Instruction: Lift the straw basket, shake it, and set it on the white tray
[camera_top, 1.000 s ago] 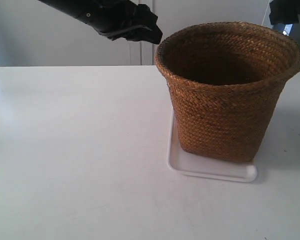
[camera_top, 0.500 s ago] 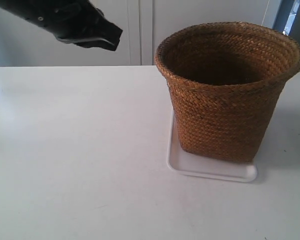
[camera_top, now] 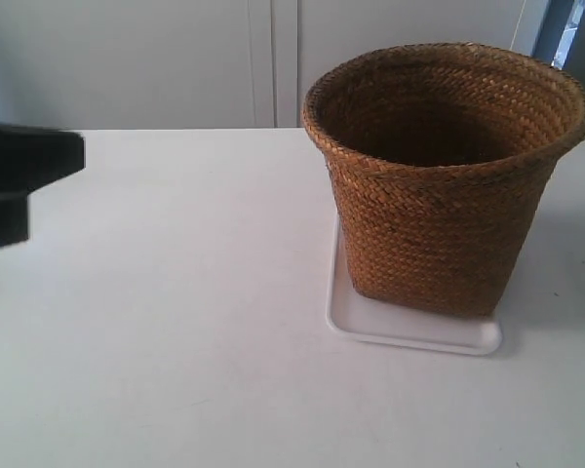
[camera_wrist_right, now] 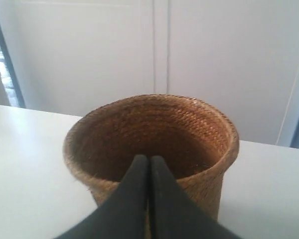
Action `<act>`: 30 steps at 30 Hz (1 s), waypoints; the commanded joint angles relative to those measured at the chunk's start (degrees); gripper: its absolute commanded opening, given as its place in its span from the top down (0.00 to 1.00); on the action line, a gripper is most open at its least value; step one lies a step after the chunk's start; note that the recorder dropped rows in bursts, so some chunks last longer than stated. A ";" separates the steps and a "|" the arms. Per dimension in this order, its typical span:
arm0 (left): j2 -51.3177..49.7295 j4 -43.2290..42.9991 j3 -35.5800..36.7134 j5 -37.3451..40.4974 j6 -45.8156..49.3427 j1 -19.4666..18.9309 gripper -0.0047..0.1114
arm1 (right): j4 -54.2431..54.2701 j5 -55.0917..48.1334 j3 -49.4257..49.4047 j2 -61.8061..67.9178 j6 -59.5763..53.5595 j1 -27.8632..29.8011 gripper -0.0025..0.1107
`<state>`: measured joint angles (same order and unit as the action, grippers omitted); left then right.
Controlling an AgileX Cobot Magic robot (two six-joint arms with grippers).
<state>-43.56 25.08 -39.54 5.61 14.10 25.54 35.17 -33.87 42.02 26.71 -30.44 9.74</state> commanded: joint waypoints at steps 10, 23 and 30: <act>27.91 4.05 22.02 -1.76 -0.19 3.74 0.96 | 5.62 -9.87 -11.79 -26.71 -2.06 0.01 0.97; 36.34 0.83 27.81 -3.15 -0.11 3.74 0.96 | 5.70 -8.24 -15.42 -26.71 -2.76 0.01 0.97; 36.43 0.83 27.81 -2.54 -0.11 3.74 0.96 | 5.70 -8.63 -15.42 -26.71 -2.35 0.01 0.97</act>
<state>-7.48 25.63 -12.02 3.05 13.99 28.90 40.72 -43.03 26.74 0.24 -32.51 9.74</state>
